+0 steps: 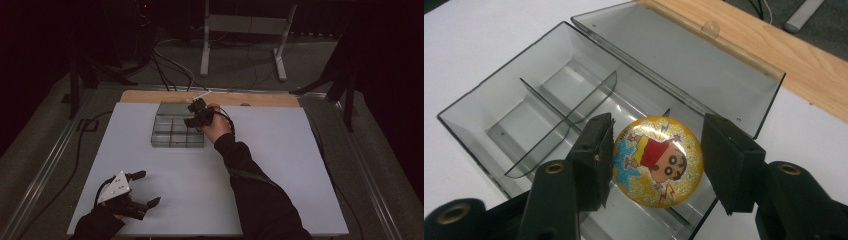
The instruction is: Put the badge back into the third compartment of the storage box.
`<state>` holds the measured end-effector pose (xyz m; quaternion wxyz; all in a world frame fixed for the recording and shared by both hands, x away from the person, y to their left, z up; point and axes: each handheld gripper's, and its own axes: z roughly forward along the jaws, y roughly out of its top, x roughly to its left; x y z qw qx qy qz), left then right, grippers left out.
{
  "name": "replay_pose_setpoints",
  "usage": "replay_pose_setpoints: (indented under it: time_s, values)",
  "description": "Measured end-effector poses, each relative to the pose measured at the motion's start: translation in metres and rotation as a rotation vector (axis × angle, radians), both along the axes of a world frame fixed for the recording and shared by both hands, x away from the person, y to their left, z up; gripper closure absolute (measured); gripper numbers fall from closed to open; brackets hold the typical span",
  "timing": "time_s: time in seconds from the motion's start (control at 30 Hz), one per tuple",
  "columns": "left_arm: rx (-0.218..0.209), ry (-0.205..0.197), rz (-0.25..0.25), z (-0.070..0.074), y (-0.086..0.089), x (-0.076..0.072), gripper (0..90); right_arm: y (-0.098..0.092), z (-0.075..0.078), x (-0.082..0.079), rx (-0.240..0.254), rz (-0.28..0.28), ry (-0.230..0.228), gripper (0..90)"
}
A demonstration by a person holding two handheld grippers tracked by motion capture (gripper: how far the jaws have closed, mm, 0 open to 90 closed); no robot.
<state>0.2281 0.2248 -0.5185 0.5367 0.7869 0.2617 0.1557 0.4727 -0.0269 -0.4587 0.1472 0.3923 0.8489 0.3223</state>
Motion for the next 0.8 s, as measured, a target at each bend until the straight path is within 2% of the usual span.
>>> replay_pose_setpoints:
  time_s: [0.3, 0.47, 0.6, 0.8]
  values:
    - [0.004, 0.002, 0.003, 0.000, 0.000, 0.000, 0.3, -0.001, -0.011, 0.009, -0.009, -0.026, 0.019, 46.8]
    - [0.004, 0.002, 0.002, 0.000, 0.000, 0.000, 0.3, 0.002, -0.018, 0.011, -0.024, -0.023, 0.029, 46.9]
    - [0.002, 0.001, 0.002, 0.000, 0.000, 0.000, 0.3, 0.005, -0.023, 0.012, -0.047, -0.015, 0.012, 46.8]
    - [0.000, 0.003, 0.002, 0.000, 0.000, 0.000, 0.3, 0.004, -0.028, 0.015, -0.054, -0.039, 0.002, 46.5]
